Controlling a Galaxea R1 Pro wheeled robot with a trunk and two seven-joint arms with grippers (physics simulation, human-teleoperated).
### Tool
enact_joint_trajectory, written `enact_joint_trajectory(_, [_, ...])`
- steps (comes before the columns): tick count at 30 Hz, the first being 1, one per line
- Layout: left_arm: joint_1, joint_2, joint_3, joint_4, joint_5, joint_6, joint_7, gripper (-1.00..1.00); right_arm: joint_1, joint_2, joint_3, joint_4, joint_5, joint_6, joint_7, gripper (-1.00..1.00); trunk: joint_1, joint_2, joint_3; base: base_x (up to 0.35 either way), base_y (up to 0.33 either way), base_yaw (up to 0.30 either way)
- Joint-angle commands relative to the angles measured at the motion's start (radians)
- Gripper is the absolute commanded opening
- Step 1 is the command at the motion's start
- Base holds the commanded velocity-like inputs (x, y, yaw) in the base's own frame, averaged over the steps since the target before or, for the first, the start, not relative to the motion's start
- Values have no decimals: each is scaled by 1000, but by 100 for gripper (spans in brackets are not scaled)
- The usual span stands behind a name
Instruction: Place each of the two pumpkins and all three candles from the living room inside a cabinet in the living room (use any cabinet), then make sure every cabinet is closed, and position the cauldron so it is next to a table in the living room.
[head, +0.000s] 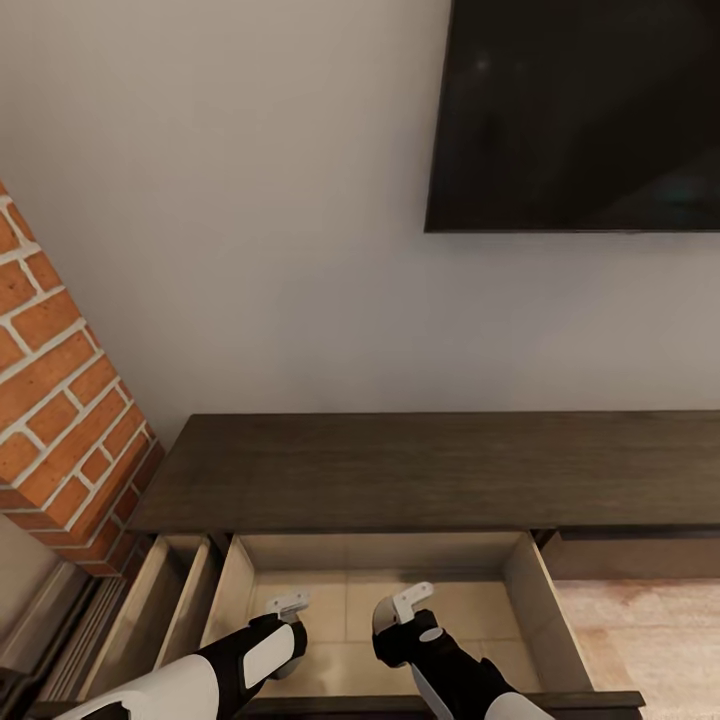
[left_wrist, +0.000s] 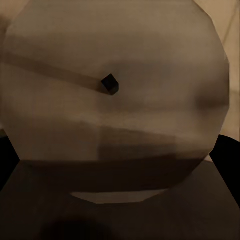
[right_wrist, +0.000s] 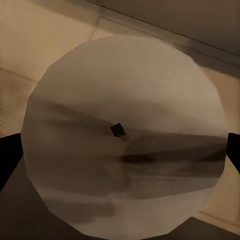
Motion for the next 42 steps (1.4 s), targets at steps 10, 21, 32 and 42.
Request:
enact_joint_trajectory(10, [0,1,1,0,-2,-1,0,-100,-1,0,0,-6,0,1,0,-100,0,0,-16,0,0,0])
enact_joint_trajectory(21, [26,4,-10,5,-11,-5,-4,-100,-32,-9,1,-12,3,-7,-5,-100,0,0,-23,0,0,0])
enact_joint_trajectory(32, [34,5,-8,3,-36,-1,-4,-100,-40,-7,4,-18,0,3,-5,-100,0,0,-36,0,0,0])
enact_joint_trajectory(42, [-9,50,22,-6,-12,9,0,-100,-44,-3,-1,-39,-3,102,-5,-100,0,0,-52,0,0,0])
